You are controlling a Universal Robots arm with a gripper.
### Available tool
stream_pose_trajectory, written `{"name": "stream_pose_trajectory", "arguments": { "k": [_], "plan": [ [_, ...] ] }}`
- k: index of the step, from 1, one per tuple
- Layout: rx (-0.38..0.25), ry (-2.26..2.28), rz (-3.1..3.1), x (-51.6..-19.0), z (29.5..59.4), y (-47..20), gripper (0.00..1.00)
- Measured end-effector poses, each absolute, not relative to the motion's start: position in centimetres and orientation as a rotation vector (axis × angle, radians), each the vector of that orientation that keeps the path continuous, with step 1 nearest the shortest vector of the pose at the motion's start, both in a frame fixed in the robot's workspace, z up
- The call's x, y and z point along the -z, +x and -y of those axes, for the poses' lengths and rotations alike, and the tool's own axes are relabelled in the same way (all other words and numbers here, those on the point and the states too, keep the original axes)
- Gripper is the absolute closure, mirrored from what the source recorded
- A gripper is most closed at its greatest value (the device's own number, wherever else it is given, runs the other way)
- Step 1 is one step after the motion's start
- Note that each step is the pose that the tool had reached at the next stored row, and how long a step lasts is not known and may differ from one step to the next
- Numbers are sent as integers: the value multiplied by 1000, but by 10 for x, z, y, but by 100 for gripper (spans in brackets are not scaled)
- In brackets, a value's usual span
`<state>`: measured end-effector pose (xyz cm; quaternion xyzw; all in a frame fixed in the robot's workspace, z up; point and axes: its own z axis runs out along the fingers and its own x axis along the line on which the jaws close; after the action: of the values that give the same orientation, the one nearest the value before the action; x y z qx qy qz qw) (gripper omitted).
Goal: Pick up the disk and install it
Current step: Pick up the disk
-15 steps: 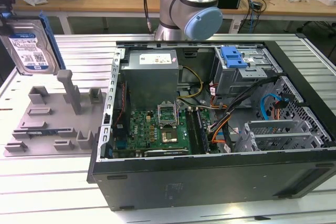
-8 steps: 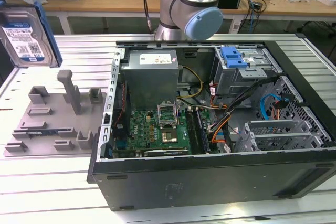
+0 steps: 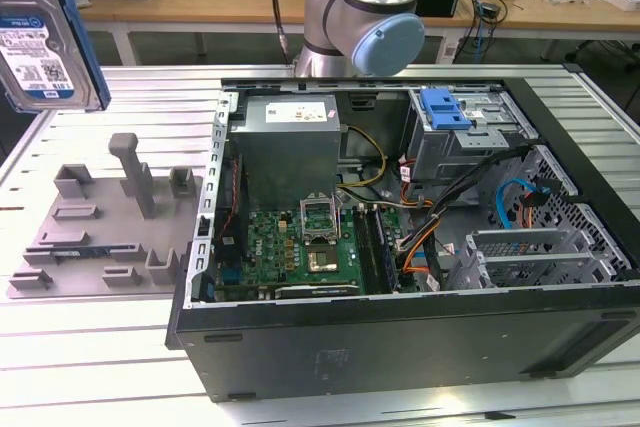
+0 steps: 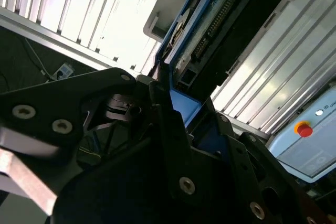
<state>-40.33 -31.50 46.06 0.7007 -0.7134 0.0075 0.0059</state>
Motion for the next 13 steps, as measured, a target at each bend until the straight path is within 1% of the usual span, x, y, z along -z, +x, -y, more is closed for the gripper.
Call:
{"name": "stream_pose_trajectory", "arguments": {
  "k": [13],
  "plan": [
    [-24,2193,2233,-494,319,-403,63]
  ]
}}
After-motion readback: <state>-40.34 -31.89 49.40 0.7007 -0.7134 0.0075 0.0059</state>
